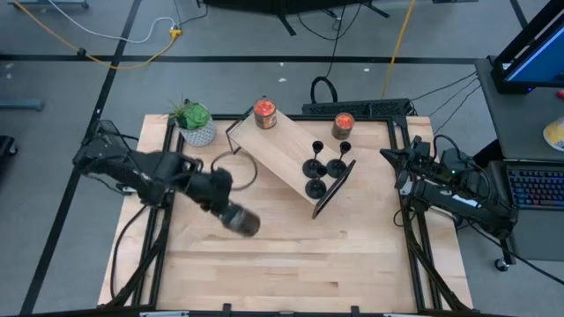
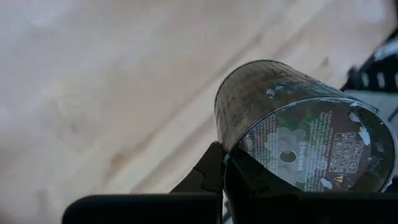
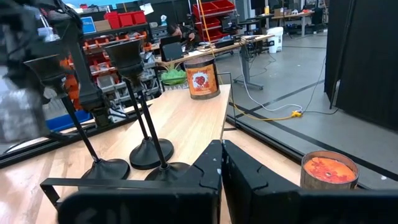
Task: Pick & Place candle stick holders
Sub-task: Put the brown scented candle on the shelf
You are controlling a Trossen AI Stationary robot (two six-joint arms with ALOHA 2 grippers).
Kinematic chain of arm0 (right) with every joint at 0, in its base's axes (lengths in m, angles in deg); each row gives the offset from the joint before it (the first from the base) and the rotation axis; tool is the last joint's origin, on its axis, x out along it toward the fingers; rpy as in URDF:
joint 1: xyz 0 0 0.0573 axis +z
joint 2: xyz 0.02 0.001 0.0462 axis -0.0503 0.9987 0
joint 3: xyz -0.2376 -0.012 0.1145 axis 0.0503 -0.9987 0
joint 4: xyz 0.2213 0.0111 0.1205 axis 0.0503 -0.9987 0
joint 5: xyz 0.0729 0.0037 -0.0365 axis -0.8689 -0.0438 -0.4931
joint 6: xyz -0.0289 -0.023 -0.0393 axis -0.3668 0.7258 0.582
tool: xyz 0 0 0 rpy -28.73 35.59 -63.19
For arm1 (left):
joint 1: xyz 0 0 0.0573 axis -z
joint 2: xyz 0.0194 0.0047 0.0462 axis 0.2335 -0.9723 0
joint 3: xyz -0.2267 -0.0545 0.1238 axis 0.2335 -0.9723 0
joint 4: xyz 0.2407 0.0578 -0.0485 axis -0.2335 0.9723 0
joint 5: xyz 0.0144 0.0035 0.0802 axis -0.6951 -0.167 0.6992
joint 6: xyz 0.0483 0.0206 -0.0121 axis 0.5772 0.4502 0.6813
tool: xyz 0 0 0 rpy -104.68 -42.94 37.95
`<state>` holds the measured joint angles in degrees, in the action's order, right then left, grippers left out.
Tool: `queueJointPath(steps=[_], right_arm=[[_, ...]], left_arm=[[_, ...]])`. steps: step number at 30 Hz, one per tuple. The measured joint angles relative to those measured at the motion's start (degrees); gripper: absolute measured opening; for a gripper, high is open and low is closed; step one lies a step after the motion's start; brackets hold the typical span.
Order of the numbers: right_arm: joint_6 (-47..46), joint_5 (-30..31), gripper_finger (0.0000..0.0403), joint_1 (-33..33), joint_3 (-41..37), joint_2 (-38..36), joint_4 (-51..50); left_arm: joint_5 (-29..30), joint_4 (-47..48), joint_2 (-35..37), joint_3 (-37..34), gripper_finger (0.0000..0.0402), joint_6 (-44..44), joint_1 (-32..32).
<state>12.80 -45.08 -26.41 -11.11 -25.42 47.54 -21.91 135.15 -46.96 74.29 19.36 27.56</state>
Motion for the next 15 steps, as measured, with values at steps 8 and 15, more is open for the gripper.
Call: queueJointPath(steps=[8,15], right_arm=[[0.5,0.0,0.0000,0.0,0.0,0.0,0.0],[0.4,0.0,0.0000,0.0,0.0,0.0,0.0]], left_arm=[[3.1,13.3,-5.5,15.2,0.0000,10.9,-10.8],[3.4,23.2,-13.5,26.8,0.0000,22.6,-20.1]])
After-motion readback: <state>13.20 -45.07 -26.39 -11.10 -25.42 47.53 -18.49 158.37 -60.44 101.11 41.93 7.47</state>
